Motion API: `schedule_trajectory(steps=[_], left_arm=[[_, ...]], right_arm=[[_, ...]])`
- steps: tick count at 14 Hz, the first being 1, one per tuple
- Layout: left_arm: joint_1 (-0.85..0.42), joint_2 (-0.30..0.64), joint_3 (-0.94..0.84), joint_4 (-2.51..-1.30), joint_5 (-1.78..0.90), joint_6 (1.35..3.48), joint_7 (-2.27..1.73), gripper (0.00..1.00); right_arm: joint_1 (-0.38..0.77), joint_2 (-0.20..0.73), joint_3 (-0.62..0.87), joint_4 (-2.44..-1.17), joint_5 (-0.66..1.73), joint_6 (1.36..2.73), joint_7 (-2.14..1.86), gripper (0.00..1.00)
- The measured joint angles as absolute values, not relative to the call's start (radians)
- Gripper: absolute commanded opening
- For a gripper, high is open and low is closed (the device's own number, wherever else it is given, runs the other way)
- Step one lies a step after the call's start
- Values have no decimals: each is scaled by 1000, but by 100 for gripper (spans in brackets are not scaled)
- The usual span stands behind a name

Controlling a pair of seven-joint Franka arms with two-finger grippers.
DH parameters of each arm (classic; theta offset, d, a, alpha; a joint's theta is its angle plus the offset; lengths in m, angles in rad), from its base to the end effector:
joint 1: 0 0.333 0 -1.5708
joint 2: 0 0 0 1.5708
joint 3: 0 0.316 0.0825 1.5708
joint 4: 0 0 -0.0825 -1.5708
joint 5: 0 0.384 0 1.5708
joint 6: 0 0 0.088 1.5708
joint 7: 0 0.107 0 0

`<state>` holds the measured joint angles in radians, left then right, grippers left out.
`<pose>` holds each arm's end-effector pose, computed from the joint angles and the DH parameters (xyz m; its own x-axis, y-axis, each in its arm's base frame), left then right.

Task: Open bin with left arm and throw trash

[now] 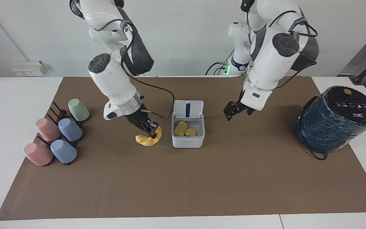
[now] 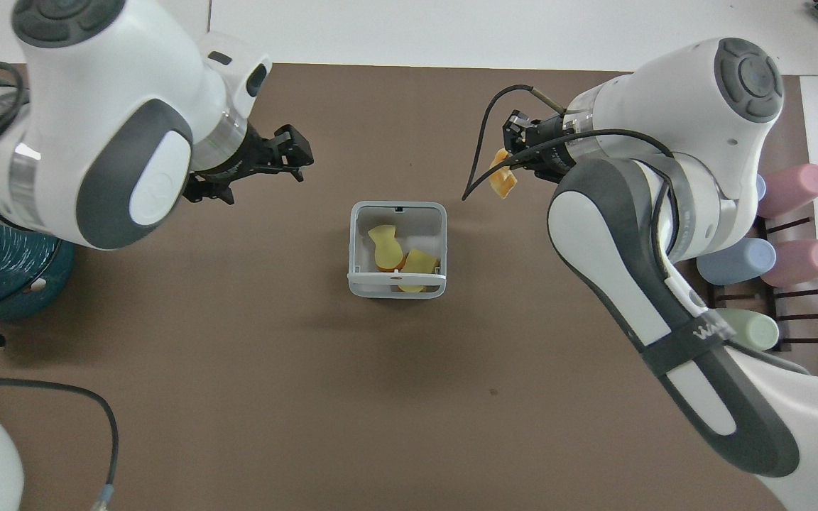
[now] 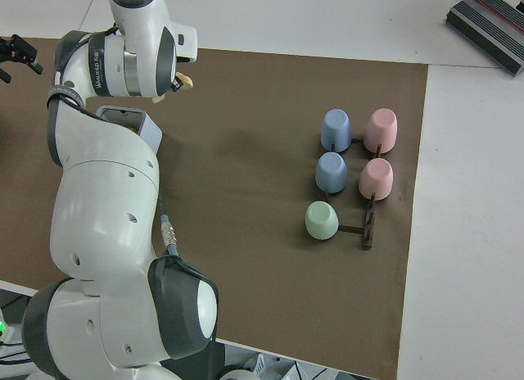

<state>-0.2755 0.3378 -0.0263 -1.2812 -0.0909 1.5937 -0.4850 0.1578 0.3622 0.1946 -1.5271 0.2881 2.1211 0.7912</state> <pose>0.6238 -0.2011 0.5591 0.9806 0.1837 -0.0687 0.1887 -0.9791 0.0761 0.6491 0.2326 0.4801 0.8419 -0.5313 -0.0947 -0.5237 -0.7618 -0.3814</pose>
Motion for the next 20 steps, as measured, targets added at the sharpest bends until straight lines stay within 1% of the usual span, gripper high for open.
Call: schedule_trajectory(steps=[3,6,8,11,12,13,14,15,16,17,18,20], left_arm=[[-177,283,-23,-1270,-52,1498,-308,100],[-139,228,-23,-1270,-31,1437,-262,100],[-138,194,-24,-1269,4,1388,-260,100],[-138,143,-24,-1269,43,1338,-249,100],[-135,126,-22,-1270,47,1338,-241,100],[-125,111,-20,-1277,48,1340,-219,100],[-113,98,-20,-1292,48,1346,-191,100],[-99,86,-18,-1316,48,1363,-169,100],[-85,74,-18,-1346,48,1390,-155,100],[-73,62,-17,-1380,48,1420,-147,100],[-63,51,-17,-1416,48,1450,-143,100],[-48,30,-21,-1483,46,1504,-141,100]], right_arm=[[245,362,202,-1543,312,2169,890,0],[322,363,203,-1594,313,2239,940,0],[347,363,203,-1634,313,2283,944,0],[349,363,202,-1667,313,2295,944,0],[349,363,202,-1678,313,2296,944,4],[349,363,202,-1688,313,2297,944,9],[349,363,202,-1695,313,2297,944,23],[349,362,202,-1700,313,2298,944,46],[349,362,203,-1703,313,2298,944,73],[350,362,204,-1704,313,2298,944,93],[350,361,204,-1704,313,2298,944,98],[350,359,204,-1704,313,2299,944,100]])
